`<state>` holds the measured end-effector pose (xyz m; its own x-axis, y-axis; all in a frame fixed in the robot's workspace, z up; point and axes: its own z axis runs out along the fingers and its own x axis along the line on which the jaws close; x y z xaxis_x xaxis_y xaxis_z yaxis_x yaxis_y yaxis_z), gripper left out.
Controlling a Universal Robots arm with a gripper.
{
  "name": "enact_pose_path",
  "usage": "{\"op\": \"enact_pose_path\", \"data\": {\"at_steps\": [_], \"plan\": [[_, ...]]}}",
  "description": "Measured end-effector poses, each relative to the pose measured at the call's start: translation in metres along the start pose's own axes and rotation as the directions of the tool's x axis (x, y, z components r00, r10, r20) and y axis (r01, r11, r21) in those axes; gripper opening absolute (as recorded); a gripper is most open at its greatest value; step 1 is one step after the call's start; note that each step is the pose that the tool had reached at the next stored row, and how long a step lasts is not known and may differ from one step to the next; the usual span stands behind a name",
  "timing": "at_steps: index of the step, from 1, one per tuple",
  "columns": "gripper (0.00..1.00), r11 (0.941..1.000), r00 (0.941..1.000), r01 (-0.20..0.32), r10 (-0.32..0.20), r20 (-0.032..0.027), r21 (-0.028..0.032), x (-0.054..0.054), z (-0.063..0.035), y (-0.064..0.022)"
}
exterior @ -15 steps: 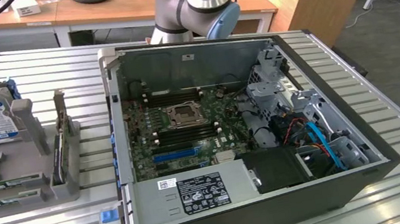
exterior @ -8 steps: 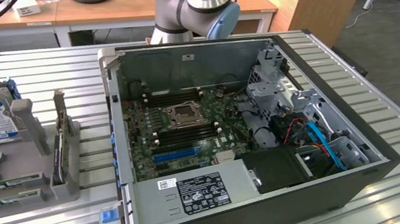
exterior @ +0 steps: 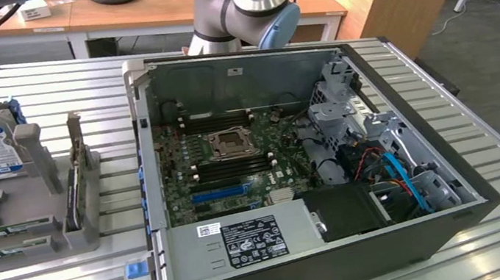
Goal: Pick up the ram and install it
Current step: 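Pick up the ram and move it above insertion slot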
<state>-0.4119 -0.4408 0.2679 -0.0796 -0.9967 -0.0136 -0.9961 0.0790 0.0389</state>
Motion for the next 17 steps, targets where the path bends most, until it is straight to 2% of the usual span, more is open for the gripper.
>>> {"op": "enact_pose_path", "data": {"at_steps": [17], "plan": [[0.30, 1.0000, 1.0000, 0.000, 0.000, -0.0002, 0.0000, 0.0001, 0.0084, -0.0003]]}}
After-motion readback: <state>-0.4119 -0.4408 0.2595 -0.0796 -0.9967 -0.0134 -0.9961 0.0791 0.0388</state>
